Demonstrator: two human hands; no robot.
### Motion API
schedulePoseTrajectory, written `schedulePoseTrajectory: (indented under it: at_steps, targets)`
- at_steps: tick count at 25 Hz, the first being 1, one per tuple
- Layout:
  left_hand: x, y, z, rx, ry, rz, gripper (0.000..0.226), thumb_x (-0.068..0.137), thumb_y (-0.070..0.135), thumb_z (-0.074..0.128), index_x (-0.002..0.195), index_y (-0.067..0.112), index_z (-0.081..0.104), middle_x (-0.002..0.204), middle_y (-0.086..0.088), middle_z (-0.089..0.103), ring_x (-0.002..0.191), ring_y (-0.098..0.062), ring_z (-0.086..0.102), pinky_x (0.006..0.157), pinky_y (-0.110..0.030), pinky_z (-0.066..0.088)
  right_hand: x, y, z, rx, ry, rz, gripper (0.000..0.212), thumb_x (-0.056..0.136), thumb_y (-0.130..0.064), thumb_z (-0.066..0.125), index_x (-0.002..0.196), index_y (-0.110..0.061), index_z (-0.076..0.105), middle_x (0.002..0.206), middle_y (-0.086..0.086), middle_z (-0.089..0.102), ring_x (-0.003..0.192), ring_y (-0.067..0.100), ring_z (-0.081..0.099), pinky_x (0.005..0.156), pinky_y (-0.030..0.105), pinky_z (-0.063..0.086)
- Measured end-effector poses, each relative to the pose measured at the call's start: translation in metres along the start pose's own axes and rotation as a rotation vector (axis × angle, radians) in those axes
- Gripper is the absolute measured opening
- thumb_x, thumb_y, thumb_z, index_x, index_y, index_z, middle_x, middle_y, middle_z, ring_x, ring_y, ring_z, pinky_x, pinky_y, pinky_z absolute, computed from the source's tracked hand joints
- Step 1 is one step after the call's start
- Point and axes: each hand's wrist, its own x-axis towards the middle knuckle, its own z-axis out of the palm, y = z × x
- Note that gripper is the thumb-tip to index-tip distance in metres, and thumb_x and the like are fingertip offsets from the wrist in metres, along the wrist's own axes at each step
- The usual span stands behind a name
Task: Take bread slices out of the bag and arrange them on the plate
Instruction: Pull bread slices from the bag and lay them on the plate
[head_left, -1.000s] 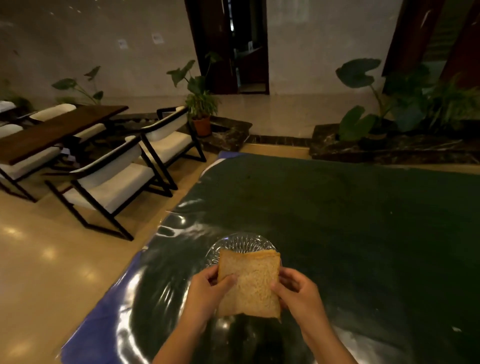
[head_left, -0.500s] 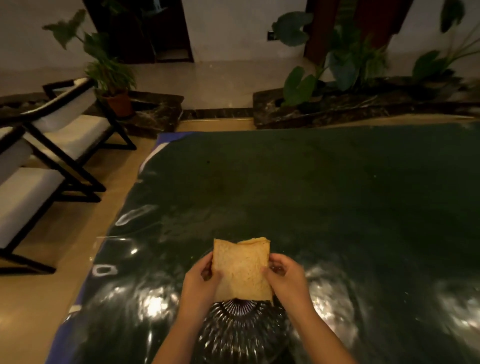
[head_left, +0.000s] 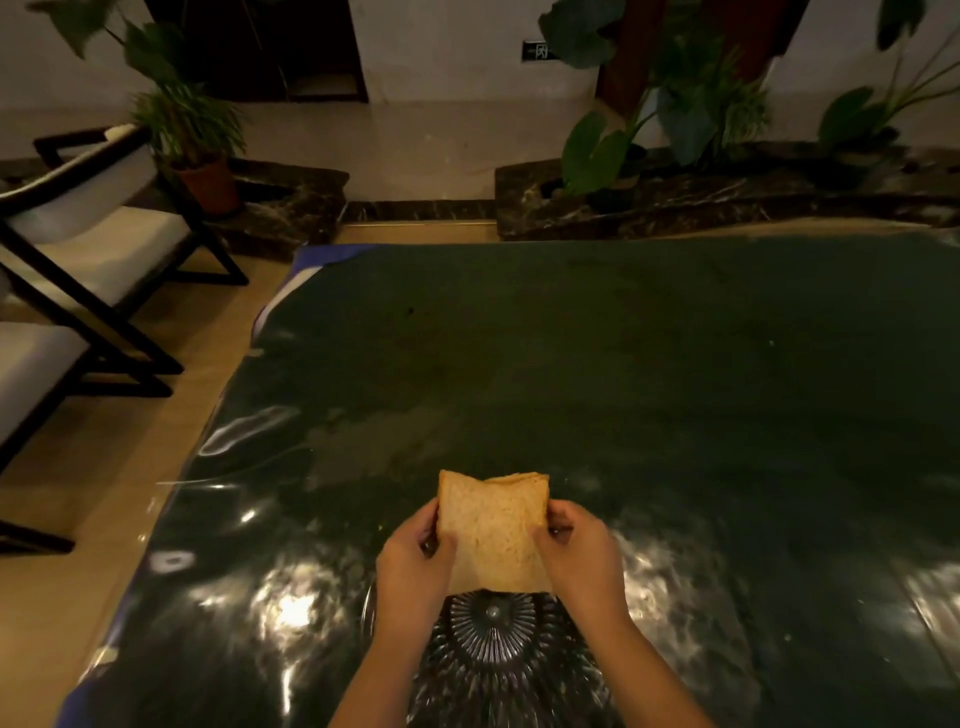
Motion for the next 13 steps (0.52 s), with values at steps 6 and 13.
schedulePoseTrajectory:
  at_steps: [6, 13]
  targets:
    - [-0.002, -0.009, -0.003, 0.171, 0.081, 0.034, 0.035, 0.081, 0.015, 0.067, 0.116, 0.01, 0.062, 0.1, -0.008, 0.06, 0.078, -0.008, 0.053, 0.069, -0.016, 0.041, 0.0, 0.0, 0.003, -0.072, 0.008, 0.045, 0.017, 0.081, -0.019, 0.062, 0.096, -0.016, 0.068, 0.094, 0.0, 0.071, 0.078, 0.013, 0.061, 0.058, 0.024, 0.042]
    - [-0.004, -0.003, -0.008, 0.123, 0.057, 0.036, 0.036, 0.077, 0.004, 0.069, 0.111, 0.013, 0.065, 0.09, -0.003, 0.06, 0.071, -0.008, 0.06, 0.062, -0.018, 0.048, -0.013, -0.002, 0.005, -0.048, 0.065, -0.059, 0.025, 0.078, -0.015, 0.068, 0.103, -0.018, 0.065, 0.092, -0.001, 0.066, 0.07, 0.007, 0.057, 0.053, 0.009, 0.037]
